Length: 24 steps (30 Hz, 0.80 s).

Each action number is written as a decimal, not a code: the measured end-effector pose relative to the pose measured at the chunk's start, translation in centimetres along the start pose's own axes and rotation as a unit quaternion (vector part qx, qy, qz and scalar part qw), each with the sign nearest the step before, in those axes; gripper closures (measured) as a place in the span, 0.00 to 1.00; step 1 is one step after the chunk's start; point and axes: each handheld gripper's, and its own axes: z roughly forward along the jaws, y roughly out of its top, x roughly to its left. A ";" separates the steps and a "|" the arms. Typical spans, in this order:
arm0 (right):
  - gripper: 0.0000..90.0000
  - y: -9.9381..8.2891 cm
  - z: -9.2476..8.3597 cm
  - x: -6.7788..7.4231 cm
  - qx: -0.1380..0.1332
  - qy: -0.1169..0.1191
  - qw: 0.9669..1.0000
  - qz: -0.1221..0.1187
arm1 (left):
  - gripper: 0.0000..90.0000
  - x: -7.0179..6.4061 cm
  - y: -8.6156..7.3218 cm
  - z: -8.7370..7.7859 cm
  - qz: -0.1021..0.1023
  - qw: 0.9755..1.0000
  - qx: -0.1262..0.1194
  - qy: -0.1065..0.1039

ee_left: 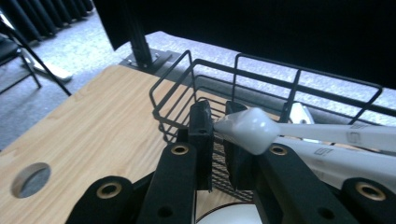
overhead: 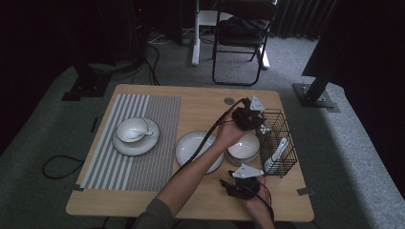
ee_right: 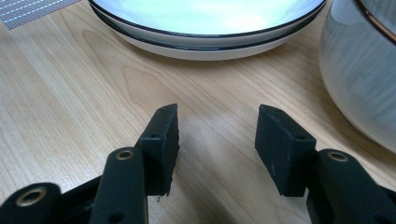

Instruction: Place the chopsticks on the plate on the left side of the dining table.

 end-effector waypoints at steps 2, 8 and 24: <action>0.54 0.0 0.0 0.0 0.000 0.000 1.000 0.000 | 0.93 0.0 0.0 -0.1 0.000 1.000 -0.001 0.003; 0.54 0.0 0.0 0.0 0.000 0.000 1.000 -0.001 | 0.93 0.2 -0.1 -0.4 -0.008 1.000 -0.012 0.003; 0.54 0.0 0.1 0.2 0.005 -0.001 1.000 -0.005 | 0.93 2.0 0.1 -4.3 -0.052 0.995 -0.073 -0.037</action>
